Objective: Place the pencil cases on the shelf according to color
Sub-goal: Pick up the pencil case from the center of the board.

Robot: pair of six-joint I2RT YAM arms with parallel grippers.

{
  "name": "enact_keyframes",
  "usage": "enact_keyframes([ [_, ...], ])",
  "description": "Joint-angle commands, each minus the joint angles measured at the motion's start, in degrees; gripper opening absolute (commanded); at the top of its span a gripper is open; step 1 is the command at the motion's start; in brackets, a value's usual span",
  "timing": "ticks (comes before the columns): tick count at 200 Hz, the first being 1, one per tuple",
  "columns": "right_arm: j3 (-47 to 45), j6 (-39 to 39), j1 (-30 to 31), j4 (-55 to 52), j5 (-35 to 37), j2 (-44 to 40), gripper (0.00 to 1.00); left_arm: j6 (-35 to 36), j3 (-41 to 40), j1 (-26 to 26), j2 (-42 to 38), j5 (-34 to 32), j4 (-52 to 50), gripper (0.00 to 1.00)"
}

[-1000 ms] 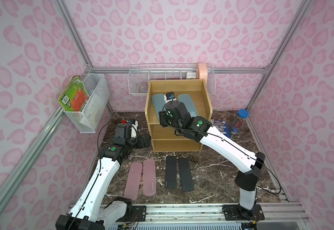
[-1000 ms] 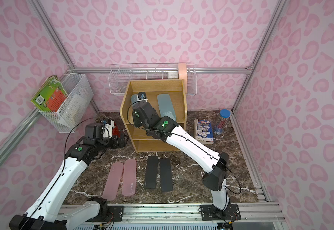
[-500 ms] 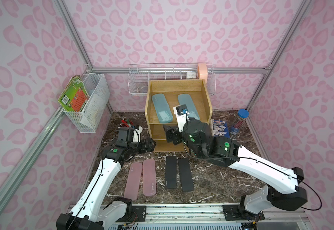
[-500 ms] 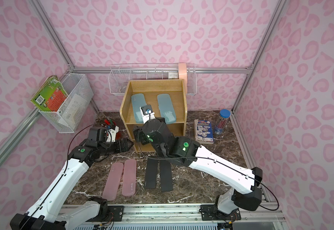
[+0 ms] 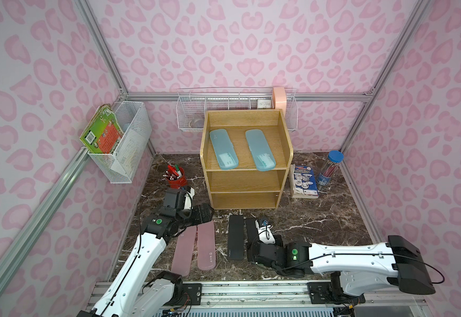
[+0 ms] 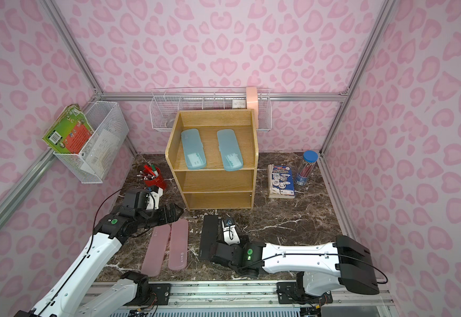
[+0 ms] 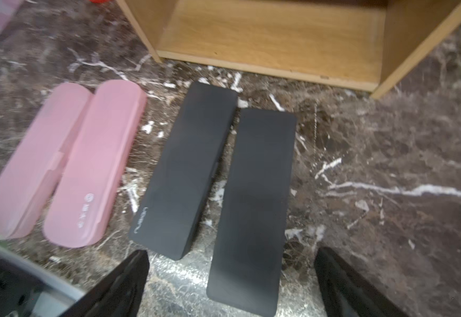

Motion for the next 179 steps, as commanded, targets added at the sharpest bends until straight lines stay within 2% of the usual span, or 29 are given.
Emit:
enact_keyframes([
  [1, 0.1, 5.1, -1.0, -1.3, -3.2, 4.4, 0.98, 0.7, 1.0, 0.0, 0.6, -1.5, -0.7, 0.98],
  [27, 2.4, 5.4, -2.4, -3.8, -7.3, 10.5, 0.98, 1.2, 1.9, -0.1, 1.7, -1.8, -1.0, 0.98],
  [51, 0.9, 6.4, -2.9, -3.0, -9.3, 10.9, 0.98, 0.8, 1.4, 0.0, 1.9, -1.5, -0.5, 0.98],
  [94, -6.9, 1.2, -6.0, 10.2, -18.7, 8.9, 0.97, 1.2, 1.7, 0.0, 2.0, -1.2, -0.9, 0.98],
  [145, -3.4, -0.3, -6.3, 7.1, -17.8, 14.2, 0.95, 1.8, 2.5, 0.0, 3.0, -1.9, -1.3, 0.98],
  [168, -4.8, 2.2, -5.0, 6.9, -16.6, 14.1, 0.88, 1.6, 2.3, 0.0, 3.3, -0.8, -1.0, 0.98],
  [179, -6.2, 3.8, -4.2, 7.3, -15.6, 12.9, 0.8, 1.6, 2.4, 0.0, 3.3, -0.7, -1.0, 0.98],
])
